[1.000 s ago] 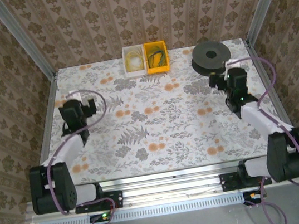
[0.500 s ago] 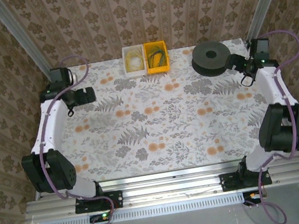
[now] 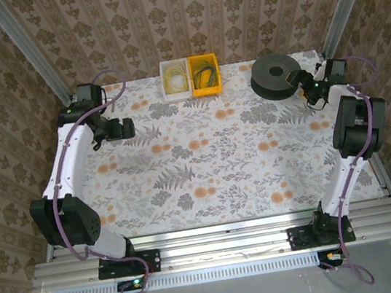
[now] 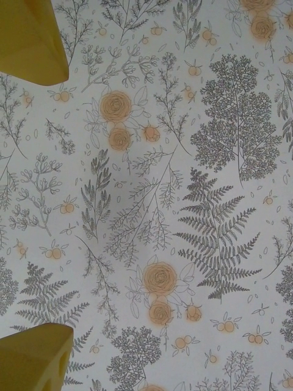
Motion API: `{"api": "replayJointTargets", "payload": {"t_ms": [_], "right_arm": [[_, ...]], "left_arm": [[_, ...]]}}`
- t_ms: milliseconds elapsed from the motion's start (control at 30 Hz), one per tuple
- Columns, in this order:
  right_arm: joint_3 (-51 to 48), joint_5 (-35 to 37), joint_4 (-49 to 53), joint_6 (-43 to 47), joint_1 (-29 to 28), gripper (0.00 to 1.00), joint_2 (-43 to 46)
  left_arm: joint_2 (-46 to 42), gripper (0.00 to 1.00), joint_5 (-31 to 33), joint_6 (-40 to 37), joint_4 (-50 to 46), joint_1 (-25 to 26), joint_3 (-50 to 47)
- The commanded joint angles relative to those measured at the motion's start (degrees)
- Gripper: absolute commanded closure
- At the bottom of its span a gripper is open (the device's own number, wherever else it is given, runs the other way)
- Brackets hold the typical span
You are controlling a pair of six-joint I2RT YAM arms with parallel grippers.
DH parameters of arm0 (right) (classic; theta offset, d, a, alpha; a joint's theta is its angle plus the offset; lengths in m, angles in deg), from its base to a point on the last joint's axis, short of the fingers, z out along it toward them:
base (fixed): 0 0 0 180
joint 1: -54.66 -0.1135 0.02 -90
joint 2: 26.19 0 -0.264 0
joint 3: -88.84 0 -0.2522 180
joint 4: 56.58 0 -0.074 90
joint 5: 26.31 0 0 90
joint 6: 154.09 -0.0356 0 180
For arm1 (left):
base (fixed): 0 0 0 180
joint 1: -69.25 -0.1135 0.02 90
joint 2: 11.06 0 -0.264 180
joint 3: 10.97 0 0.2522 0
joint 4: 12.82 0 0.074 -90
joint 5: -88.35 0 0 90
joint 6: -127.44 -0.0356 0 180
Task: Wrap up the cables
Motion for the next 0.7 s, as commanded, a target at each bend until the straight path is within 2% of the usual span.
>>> {"api": "replayJointTargets", "payload": {"t_ms": [0,133,233,367,500,600,667], "right_arm": [[4.5,-4.6,-6.5,-4.8,0.9,0.17,-4.3],[6.3,-6.0,-11.8,-7.5,0.9,0.23,-7.7],[7.5,-7.1,-15.4,-10.0,0.9,0.33,-10.0],[8.2,-7.8,-18.1,-12.7,1.0,0.55,-12.1],[8.1,-8.0,-19.3,-13.9,0.9,0.61,-12.7],[7.8,-8.3,-19.7,-14.4,0.9,0.76,-12.3],[7.3,-8.6,-20.0,-14.8,0.9,0.90,-11.5]], "left_arm": [[0.1,0.00,0.8,-1.2,-2.0,0.7,0.8],[0.1,0.00,1.3,-1.1,-2.0,0.8,0.8],[0.0,0.00,1.6,-1.2,-2.1,1.0,0.7],[0.4,0.00,1.1,-1.4,-2.1,1.1,0.7],[0.8,0.00,1.0,-1.6,-2.1,1.1,0.7],[1.0,0.00,0.8,-1.8,-2.0,1.2,0.8],[0.9,0.00,0.2,-1.9,-1.8,1.3,0.7]]}}
